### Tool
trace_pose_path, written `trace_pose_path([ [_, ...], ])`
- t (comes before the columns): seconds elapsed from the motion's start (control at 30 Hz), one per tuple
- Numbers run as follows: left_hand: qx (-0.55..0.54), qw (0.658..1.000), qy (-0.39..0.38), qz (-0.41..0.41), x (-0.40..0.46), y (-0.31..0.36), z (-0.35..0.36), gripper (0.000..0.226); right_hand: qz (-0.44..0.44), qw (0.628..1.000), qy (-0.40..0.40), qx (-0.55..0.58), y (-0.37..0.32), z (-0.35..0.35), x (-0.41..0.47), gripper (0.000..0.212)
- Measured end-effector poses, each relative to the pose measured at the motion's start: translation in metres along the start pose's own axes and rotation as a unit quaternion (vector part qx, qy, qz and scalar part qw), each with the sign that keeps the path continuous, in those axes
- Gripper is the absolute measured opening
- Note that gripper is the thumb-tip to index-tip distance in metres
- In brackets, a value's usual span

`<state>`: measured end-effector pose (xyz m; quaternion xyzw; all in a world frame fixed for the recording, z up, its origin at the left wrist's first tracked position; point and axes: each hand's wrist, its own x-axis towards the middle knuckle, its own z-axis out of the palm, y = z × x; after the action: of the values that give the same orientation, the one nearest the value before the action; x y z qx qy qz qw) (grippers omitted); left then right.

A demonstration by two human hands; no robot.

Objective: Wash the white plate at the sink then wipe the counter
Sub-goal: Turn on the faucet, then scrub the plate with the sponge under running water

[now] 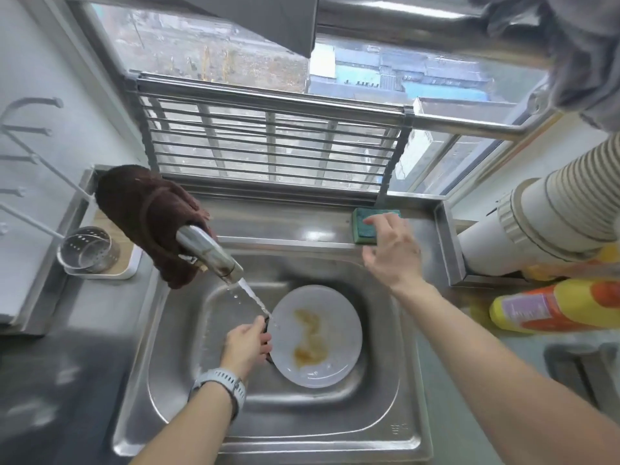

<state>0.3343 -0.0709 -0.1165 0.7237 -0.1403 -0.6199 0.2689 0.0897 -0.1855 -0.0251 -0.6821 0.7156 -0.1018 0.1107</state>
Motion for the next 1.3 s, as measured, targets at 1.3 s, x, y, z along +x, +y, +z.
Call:
trace_pose_path([
  [1.3,0.36,0.931,0.017,0.06,0.076,-0.061,0.004,0.01,-0.112,0.955,-0.25,-0.114,-0.021,0.189,-0.127,0.051],
])
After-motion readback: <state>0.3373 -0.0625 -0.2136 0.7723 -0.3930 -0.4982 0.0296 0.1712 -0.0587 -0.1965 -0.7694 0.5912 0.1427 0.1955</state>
